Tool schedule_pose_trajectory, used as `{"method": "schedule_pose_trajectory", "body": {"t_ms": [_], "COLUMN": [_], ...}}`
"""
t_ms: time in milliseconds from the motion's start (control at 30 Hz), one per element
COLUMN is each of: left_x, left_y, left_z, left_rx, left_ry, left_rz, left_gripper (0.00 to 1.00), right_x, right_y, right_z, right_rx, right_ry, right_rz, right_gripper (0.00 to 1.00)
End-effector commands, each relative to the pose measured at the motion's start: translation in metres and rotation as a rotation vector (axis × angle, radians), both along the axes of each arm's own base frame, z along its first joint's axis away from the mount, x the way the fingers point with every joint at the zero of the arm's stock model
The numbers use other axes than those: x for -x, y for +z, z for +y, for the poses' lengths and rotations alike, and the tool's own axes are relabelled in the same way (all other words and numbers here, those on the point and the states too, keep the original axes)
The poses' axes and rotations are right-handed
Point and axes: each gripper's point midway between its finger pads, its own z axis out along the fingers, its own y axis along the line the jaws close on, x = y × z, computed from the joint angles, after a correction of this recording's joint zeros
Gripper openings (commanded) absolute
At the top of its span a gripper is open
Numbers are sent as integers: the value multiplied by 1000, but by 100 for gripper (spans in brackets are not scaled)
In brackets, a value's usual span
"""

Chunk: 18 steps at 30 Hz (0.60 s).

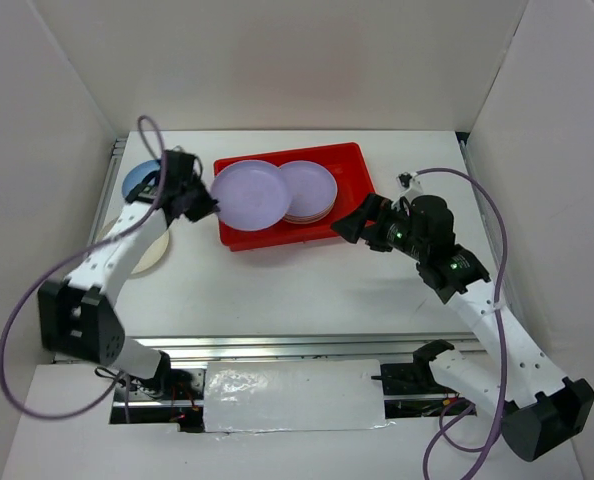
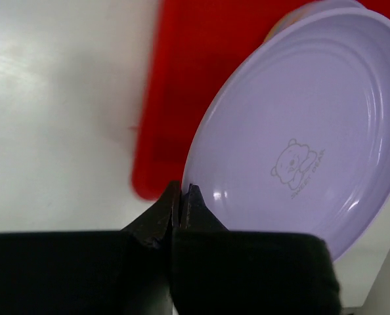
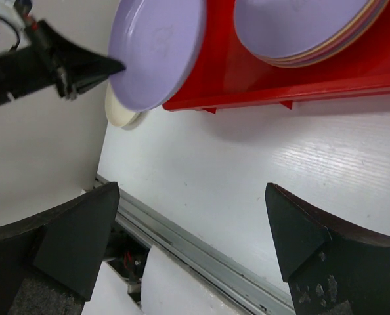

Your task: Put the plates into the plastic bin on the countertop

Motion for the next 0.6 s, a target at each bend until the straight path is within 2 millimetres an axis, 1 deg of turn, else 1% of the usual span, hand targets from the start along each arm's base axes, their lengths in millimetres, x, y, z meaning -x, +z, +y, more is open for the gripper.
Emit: {"method": "schedule_pose_trajectory", "body": {"t_ms": [0, 33, 67, 100, 133, 167, 200, 233, 267, 300, 333, 367, 433, 467, 500, 533, 567], "left_x": [-56, -66, -75, -89, -96, -102, -112, -116, -120, -127, -131, -135, -137, -136, -134, -132, -125], "left_y": [34, 31, 2, 15, 7, -20, -15, -20, -38, -32, -32, -34, -38, -35, -34, -16, -19], "left_z": [-55, -60, -69, -78, -84, -94, -101, -108, -116, -122, -127, -133, -130, -123, -117, -112, -102], "left_rx": [18, 9, -5, -1, -7, -20, -15, -9, -13, -6, -1, 6, -10, -44, -64, -73, -106], "left_ry": [-208, -213, -226, -236, -248, -264, -273, -289, -303, -310, -316, -324, -301, -272, -252, -232, -206], "left_rz": [-143, -135, -55, -82, -61, -2, -18, -11, 23, -1, -9, -12, 18, 27, 35, 4, 9], "left_gripper": [0, 0, 0, 0, 0, 0, 0, 0, 0, 0, 1, 24, 61, 99, 99, 99, 99], "right_x": [-1, -1, 1, 2, 1, 3, 4, 5, 7, 9, 9, 11, 13, 13, 14, 15, 15], "right_y": [20, 21, 21, 22, 21, 21, 21, 20, 20, 17, 15, 15, 13, 12, 13, 15, 16], "right_z": [-13, -15, -17, -19, -23, -25, -27, -30, -33, -33, -35, -38, -42, -43, -45, -45, -47], "right_rx": [2, 8, 12, 16, 24, 26, 29, 32, 31, 31, 34, 38, 49, 51, 56, 51, 49], "right_ry": [-38, -39, -41, -43, -53, -54, -55, -62, -65, -61, -62, -68, -72, -72, -73, -72, -76], "right_rz": [-28, -32, -25, -27, -29, -28, -29, -28, -30, -25, -24, -29, -26, -23, -28, -38, -42], "right_gripper": [100, 100, 100, 100, 100, 100, 100, 100, 100, 100, 100, 100, 100, 100, 100, 100, 100]}}
